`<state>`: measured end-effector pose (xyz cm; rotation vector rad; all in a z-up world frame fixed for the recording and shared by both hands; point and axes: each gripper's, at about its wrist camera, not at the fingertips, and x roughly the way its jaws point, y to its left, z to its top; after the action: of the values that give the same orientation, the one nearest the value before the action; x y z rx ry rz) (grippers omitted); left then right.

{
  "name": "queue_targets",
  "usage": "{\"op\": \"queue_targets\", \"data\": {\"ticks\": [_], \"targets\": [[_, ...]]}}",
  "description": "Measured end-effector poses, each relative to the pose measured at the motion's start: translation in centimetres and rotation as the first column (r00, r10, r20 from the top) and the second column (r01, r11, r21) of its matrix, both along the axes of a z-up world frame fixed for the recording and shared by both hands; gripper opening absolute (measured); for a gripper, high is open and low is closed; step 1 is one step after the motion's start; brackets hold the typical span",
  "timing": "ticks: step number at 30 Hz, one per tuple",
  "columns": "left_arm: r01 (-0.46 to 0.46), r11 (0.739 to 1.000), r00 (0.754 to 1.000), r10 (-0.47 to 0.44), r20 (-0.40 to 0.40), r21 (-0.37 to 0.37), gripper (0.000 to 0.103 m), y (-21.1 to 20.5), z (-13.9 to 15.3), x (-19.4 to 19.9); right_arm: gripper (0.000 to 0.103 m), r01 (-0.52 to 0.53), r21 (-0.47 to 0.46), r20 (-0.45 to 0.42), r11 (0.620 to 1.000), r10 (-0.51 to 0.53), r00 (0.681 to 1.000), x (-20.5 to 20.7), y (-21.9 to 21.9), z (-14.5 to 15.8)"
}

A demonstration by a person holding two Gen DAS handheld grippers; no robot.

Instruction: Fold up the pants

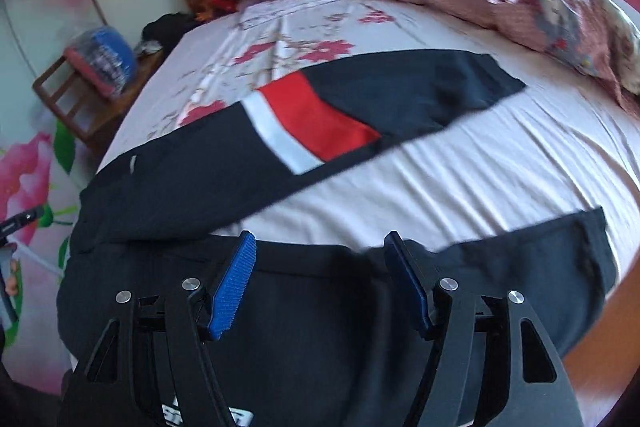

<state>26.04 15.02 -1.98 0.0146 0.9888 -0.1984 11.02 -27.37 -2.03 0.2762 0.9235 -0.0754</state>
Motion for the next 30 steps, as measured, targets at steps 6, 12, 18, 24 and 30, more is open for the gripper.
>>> {"op": "queue_targets", "data": {"ticks": [6, 12, 18, 24, 30], "targets": [[-0.047, 0.997, 0.997, 0.043, -0.060, -0.069, 0.098, 2.0, -3.2, 4.8, 0.066, -0.146, 0.031, -0.004, 0.989, 0.146, 0.989, 5.5, 5.9, -0.9], [-0.004, 0.994, 0.997, -0.004, -0.077, -0.112, 0.098, 1.0, -5.7, 7.3, 0.066, -0.212, 0.066, -0.033, 0.975, 0.215, 0.976, 8.0, 6.7, -3.0], [-0.014, 0.989, 0.990, -0.007, -0.144, -0.145, 0.098, 0.6, -7.7, 8.7, 0.066, -0.226, 0.114, -0.041, 0.967, 0.232, 0.972, 8.1, 6.4, -4.1], [-0.013, 0.975, 0.993, -0.014, -0.118, -0.223, 0.098, 0.6, -8.2, 9.4, 0.066, -0.229, 0.119, -0.056, 0.966, 0.236, 0.970, 7.5, 6.1, -4.7], [-0.012, 0.968, 0.992, -0.020, -0.126, -0.252, 0.075, 0.2, -8.6, 10.5, 0.066, -0.239, 0.122, -0.069, 0.963, 0.249, 0.966, 7.3, 6.0, -5.0]]}}
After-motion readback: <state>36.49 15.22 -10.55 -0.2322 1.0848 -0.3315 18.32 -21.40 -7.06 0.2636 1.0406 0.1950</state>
